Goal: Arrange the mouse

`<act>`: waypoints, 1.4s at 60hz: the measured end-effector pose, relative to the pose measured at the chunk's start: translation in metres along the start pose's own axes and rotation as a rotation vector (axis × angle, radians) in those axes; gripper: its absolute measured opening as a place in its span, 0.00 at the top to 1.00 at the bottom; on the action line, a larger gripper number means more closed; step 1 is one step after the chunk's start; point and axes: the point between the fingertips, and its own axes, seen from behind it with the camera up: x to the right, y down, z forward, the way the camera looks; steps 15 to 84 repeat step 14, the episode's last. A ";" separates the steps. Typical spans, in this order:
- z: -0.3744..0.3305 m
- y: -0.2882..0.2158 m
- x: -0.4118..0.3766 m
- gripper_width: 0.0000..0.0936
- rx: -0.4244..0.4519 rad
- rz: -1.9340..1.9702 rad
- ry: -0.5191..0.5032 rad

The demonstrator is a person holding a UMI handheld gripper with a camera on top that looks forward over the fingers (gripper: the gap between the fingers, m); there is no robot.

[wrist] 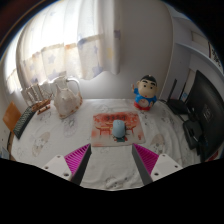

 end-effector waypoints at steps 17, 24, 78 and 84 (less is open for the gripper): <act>-0.001 -0.006 -0.021 0.09 0.012 0.022 -0.050; -0.001 -0.006 -0.021 0.09 0.012 0.022 -0.050; -0.001 -0.006 -0.021 0.09 0.012 0.022 -0.050; -0.001 -0.006 -0.021 0.09 0.012 0.022 -0.050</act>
